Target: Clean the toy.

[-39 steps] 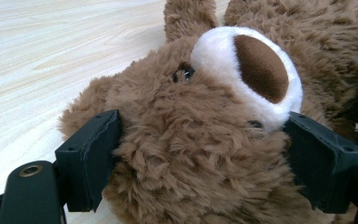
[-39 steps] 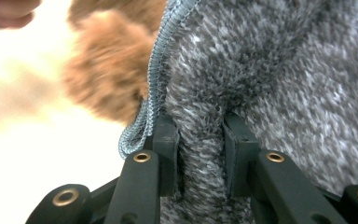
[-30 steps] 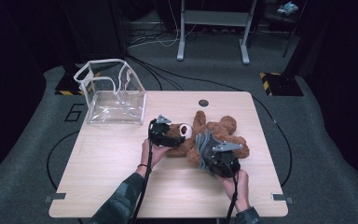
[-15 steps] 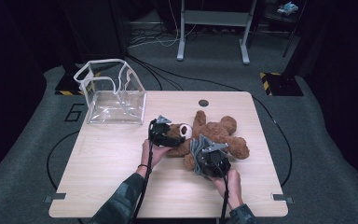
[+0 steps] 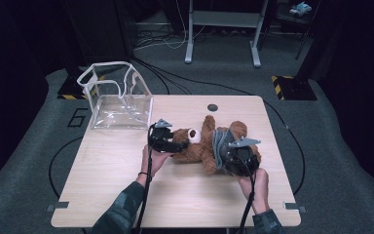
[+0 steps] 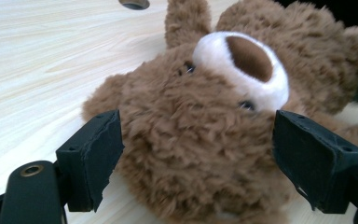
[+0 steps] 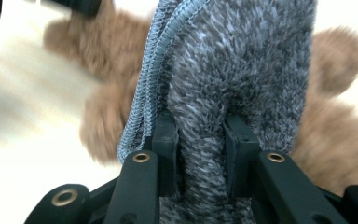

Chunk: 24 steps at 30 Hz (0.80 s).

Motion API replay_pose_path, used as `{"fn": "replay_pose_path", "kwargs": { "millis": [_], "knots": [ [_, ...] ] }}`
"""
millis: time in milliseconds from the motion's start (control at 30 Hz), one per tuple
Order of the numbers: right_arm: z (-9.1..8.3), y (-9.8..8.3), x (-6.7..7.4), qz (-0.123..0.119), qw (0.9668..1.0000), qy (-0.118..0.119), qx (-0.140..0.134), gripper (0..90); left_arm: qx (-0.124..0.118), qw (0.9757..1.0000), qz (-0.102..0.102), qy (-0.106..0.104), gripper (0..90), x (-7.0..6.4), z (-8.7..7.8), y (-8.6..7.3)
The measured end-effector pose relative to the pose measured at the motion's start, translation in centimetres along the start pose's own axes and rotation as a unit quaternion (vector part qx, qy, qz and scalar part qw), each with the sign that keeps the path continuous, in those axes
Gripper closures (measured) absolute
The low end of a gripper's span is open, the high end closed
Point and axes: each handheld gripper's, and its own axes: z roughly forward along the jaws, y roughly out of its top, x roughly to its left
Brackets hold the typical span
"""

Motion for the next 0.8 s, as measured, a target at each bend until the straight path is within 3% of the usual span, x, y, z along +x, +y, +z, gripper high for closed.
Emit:
{"fn": "replay_pose_path", "kwargs": {
  "millis": [100,200,333,367,400,467,800],
  "knots": [
    [-0.3,2.0,0.3,-0.011,0.9998,-0.004,-0.014,70.0,0.008,0.9999,0.004,0.007,16.8,0.1,0.1,0.0],
    [0.4,3.8,1.2,-0.017,0.9998,-0.004,-0.010,69.9,0.014,0.9999,0.002,0.007,16.6,0.2,0.5,-0.3],
    [2.8,5.1,2.8,-0.038,0.9992,0.004,0.010,69.7,0.015,0.9999,-0.005,0.005,16.6,0.4,0.8,-0.6],
    [3.6,5.1,3.2,-0.041,0.9990,0.005,0.018,69.7,0.013,0.9998,-0.014,0.006,16.6,0.4,0.8,-0.7],
    [4.4,4.8,3.6,-0.044,0.9987,0.003,0.027,69.7,0.019,0.9998,-0.006,0.005,16.5,0.5,0.8,-0.7],
    [5.5,3.9,4.0,-0.053,0.9976,-0.002,0.043,69.9,0.016,0.9998,-0.011,0.008,16.6,0.5,0.9,-0.7],
    [6.8,-1.3,3.5,-0.045,0.9962,-0.010,0.074,71.3,0.023,0.9992,-0.031,0.007,16.3,0.6,1.2,-0.9]
  ]
}}
